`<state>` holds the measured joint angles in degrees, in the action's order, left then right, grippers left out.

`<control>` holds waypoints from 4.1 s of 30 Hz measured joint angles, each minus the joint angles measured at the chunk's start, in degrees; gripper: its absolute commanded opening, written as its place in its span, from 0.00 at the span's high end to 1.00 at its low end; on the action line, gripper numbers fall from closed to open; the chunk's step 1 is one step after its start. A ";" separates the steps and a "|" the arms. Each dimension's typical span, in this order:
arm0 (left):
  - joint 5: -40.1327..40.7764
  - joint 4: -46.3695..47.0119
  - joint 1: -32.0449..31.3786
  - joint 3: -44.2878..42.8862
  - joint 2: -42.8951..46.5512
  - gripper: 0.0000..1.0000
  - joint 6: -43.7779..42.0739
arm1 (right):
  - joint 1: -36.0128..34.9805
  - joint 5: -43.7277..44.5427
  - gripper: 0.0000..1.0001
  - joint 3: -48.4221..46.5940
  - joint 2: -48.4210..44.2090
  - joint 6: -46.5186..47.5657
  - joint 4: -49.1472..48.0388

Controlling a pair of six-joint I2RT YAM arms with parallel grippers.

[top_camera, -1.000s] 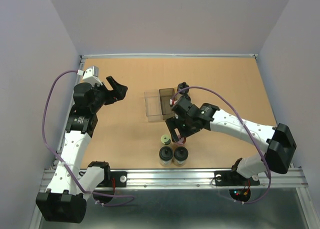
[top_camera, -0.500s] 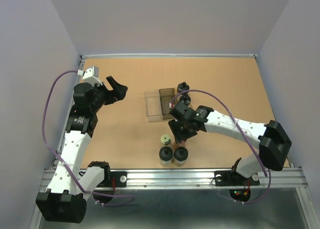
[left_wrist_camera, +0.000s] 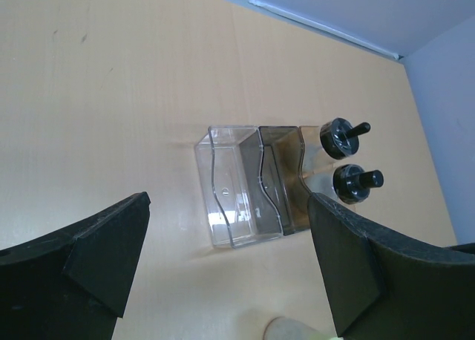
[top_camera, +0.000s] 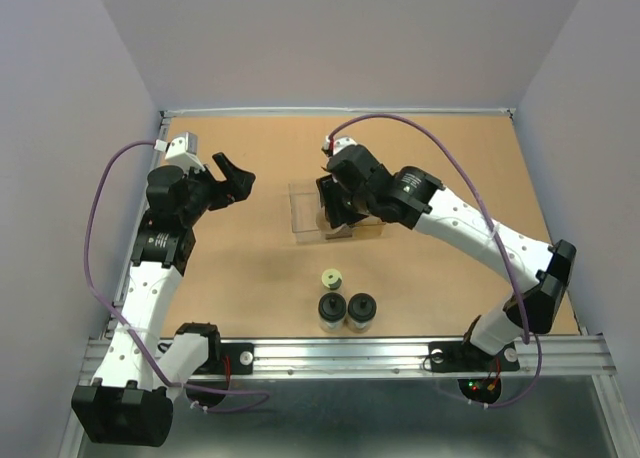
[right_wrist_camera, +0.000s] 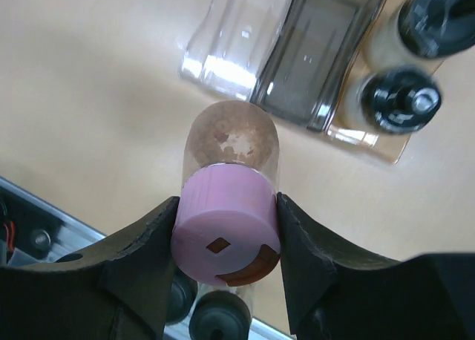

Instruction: Organize the condiment bottles

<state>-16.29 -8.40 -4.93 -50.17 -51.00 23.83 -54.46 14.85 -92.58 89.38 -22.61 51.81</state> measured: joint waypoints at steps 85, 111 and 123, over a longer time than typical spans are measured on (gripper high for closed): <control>0.46 -0.39 0.00 0.00 0.61 0.02 0.26 | -5.57 -7.17 0.00 6.82 6.60 -3.43 -2.38; 0.72 -0.48 0.00 0.02 2.03 0.02 0.24 | -10.03 -4.46 0.37 11.80 9.35 -6.12 -2.91; 0.96 -0.72 0.00 0.09 2.78 0.02 0.26 | -10.03 -4.07 1.00 13.29 9.38 -6.29 -2.95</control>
<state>-15.33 -9.13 -4.93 -50.09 -48.23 24.10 -64.49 10.79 -79.29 98.76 -28.91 48.86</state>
